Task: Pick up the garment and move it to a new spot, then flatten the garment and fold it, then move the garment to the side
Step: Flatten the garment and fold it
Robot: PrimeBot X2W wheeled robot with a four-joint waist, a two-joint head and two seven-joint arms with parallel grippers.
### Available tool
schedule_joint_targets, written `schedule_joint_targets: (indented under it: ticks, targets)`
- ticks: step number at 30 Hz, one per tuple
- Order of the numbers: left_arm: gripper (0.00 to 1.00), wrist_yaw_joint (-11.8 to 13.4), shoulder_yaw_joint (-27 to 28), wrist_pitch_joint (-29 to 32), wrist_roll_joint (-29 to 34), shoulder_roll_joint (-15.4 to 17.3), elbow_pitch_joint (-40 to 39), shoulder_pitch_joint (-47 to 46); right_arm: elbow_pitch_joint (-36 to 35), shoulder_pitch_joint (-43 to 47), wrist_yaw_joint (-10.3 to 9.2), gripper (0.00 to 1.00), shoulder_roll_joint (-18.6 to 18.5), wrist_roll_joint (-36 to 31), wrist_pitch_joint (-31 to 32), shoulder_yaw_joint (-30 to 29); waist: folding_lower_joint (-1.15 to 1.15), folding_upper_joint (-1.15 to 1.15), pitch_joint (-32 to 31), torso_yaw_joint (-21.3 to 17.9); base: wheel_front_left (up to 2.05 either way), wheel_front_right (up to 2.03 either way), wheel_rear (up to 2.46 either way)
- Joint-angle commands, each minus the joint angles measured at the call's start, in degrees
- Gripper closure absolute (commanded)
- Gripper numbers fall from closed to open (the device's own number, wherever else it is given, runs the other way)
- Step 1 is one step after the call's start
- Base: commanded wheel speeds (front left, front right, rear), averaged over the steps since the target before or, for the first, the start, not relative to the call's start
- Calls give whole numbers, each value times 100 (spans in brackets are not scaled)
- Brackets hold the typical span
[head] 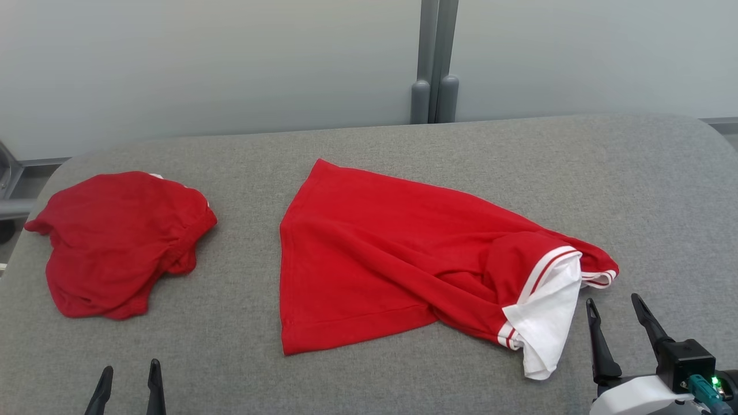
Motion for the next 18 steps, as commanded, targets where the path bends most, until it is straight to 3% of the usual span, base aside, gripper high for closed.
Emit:
schedule_joint_targets:
  ticks: [1,18]
  targets:
    - [0,-34,16,-1,28,9,16,-7,7,58,-3,0,-12,26,-18,-17,0,0,-2,0,0,0,0]
    - [0,-41,-317,-1,-133,154,6,71,80,-48,-4,0,-63,10,-18,1,0,0,-18,-52,0,0,0]
